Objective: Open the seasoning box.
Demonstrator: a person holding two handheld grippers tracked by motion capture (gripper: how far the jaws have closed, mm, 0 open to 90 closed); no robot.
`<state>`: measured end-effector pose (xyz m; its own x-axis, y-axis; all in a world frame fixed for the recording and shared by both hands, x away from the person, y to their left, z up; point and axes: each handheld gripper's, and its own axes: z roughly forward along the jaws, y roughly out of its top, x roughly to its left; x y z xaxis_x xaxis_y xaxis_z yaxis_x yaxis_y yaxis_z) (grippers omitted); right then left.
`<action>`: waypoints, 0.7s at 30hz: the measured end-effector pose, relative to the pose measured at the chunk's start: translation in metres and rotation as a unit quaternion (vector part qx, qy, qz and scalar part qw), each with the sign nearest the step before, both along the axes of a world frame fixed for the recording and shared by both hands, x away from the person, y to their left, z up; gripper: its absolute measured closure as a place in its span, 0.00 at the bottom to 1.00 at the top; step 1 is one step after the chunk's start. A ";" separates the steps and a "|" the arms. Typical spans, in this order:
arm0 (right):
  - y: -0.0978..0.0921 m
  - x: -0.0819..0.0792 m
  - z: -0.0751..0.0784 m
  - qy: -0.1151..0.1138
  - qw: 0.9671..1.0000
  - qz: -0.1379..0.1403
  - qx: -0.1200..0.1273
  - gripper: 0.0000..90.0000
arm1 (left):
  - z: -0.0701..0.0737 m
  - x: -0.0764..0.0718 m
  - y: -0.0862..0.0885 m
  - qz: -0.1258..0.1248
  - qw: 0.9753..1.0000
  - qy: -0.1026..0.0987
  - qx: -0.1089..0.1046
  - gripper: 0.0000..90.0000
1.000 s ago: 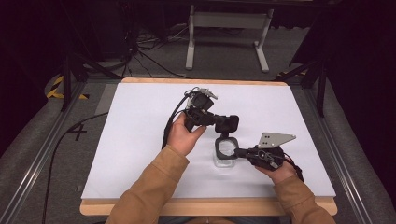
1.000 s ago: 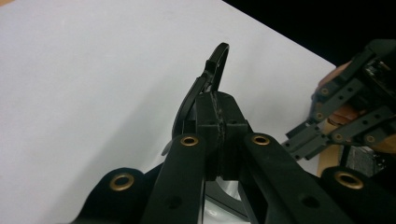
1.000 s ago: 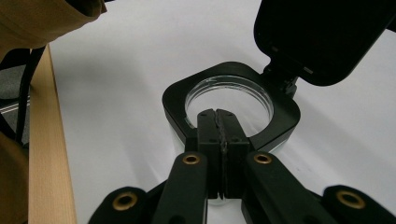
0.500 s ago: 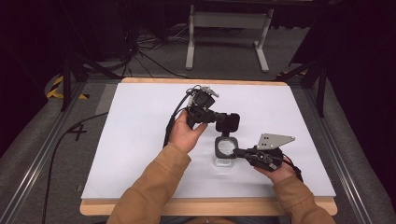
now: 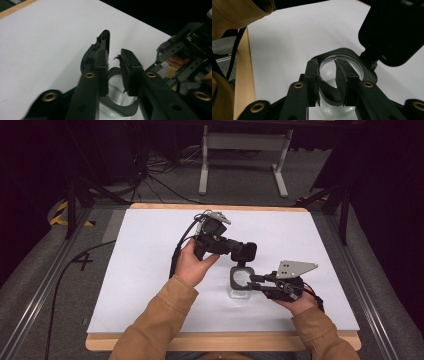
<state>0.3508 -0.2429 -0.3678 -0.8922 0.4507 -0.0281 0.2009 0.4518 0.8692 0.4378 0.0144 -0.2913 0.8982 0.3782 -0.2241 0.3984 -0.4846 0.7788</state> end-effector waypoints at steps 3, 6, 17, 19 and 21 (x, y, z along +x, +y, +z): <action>-0.002 0.002 0.008 -0.005 1.000 -0.003 0.005 0.78 | 0.005 -0.009 0.008 -0.002 1.000 -0.012 0.002 0.73; -0.008 0.005 0.017 -0.014 1.000 -0.010 0.012 0.74 | 0.009 -0.018 0.020 0.005 1.000 -0.026 -0.001 0.68; -0.039 0.027 0.041 -0.036 0.998 -0.042 0.042 0.69 | -0.001 -0.040 0.086 0.054 0.996 -0.063 0.022 0.57; -0.047 0.031 0.045 -0.036 0.997 -0.050 0.049 0.68 | -0.003 -0.042 0.101 0.065 0.995 -0.072 0.030 0.57; -0.050 0.033 0.046 -0.036 0.996 -0.055 0.052 0.68 | -0.004 -0.043 0.109 0.074 0.995 -0.067 0.030 0.56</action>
<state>0.3836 -0.2933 -0.3218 -0.8350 0.5488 -0.0389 0.1783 0.3369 0.9245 0.3952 0.1233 -0.2956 0.8519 0.5178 -0.0785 0.3628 -0.4754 0.8015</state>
